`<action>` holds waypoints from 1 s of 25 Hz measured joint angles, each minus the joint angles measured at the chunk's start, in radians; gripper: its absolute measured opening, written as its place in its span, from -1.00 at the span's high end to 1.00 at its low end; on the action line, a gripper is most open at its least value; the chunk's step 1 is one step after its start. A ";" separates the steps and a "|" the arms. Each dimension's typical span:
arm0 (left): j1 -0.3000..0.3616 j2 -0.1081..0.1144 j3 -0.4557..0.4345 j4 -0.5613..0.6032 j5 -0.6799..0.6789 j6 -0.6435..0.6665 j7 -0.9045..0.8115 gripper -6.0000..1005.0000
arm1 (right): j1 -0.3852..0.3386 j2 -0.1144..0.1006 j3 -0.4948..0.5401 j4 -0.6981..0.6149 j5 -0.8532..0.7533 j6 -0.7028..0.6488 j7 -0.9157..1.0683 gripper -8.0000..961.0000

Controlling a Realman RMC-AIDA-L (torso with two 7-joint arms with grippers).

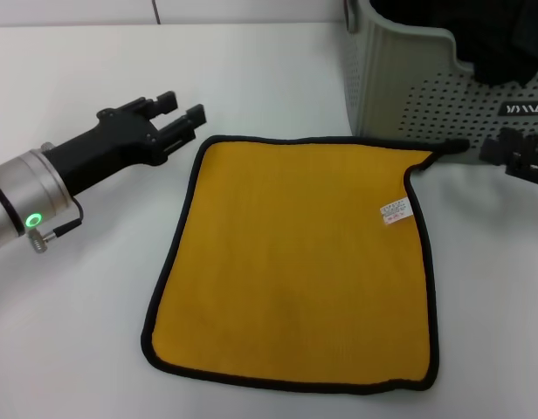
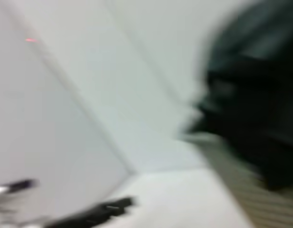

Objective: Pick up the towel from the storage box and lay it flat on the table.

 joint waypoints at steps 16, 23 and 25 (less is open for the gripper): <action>0.029 0.007 0.014 0.078 0.171 0.633 0.124 -0.05 | 0.099 -0.025 -0.096 -0.015 -0.013 -0.570 -0.311 -0.46; 0.005 0.005 0.047 0.086 0.183 0.678 0.121 -0.04 | 0.130 -0.018 -0.126 -0.015 -0.034 -0.532 -0.348 -0.45; 0.005 0.008 0.048 0.086 0.185 0.679 0.123 -0.04 | 0.138 -0.008 -0.133 -0.008 -0.042 -0.505 -0.366 -0.45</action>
